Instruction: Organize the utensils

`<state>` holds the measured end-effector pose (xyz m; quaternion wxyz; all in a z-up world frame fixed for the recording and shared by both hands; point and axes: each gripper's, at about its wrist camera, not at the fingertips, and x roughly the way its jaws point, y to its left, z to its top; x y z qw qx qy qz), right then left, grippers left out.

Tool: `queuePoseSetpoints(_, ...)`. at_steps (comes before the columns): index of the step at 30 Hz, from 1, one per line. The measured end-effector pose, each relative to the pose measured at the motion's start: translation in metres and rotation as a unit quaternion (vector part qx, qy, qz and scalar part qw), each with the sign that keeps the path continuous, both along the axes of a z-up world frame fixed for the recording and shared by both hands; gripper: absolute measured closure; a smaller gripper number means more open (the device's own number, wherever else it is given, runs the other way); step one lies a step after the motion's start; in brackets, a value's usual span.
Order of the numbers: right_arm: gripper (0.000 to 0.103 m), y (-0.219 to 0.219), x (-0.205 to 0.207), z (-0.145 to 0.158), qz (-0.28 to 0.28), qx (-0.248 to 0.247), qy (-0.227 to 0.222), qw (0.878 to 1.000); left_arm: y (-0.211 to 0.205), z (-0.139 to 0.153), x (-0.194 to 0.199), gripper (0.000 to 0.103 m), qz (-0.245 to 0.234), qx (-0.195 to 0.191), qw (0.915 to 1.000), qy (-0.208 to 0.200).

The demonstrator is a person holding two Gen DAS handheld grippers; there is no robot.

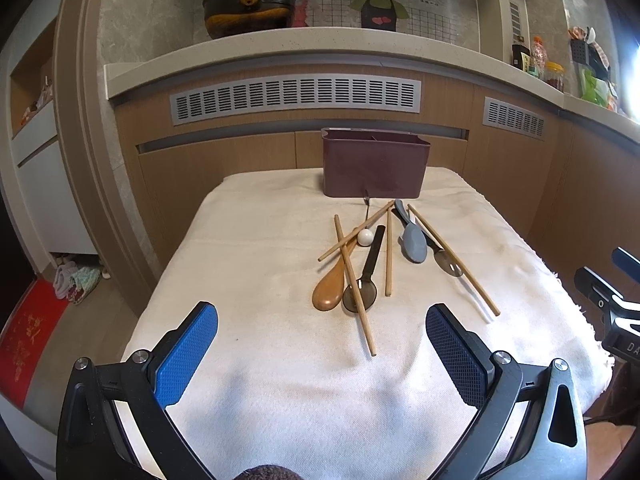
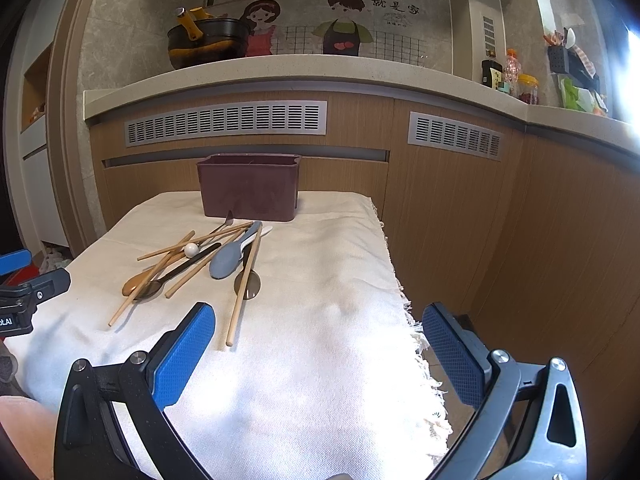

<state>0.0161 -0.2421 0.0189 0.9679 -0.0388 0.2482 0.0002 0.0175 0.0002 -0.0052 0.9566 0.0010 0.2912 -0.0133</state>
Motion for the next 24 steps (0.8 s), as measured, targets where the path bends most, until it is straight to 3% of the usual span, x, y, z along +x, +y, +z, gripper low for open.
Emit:
queuePoseSetpoints(6, 0.000, 0.010, 0.026, 0.017, -0.008, -0.037, -0.036, 0.999, 0.006, 0.015, 0.035, 0.000, -0.004, -0.006, 1.0000, -0.001)
queuePoseSetpoints(10, 0.000, 0.023, 0.055, 0.022, 0.022, -0.053, -0.029, 0.998, 0.009, 0.029, 0.065, 0.000, -0.014, -0.010, 0.9998, -0.005)
queuePoseSetpoints(14, 0.000, 0.033, 0.097, 0.020, 0.055, -0.049, 0.007, 0.997, 0.013, 0.041, 0.104, 0.000, -0.009, 0.019, 0.9997, -0.012)
queuePoseSetpoints(20, 0.000, 0.050, 0.174, -0.004, 0.096, -0.019, 0.086, 0.991, 0.037, 0.055, 0.157, 0.000, 0.005, -0.010, 0.9998, -0.018)
queuePoseSetpoints(24, 0.000, 0.063, 0.213, -0.025, 0.112, 0.002, 0.138, 0.984, 0.041, 0.049, 0.191, 0.000, -0.003, 0.007, 0.9999, -0.008)
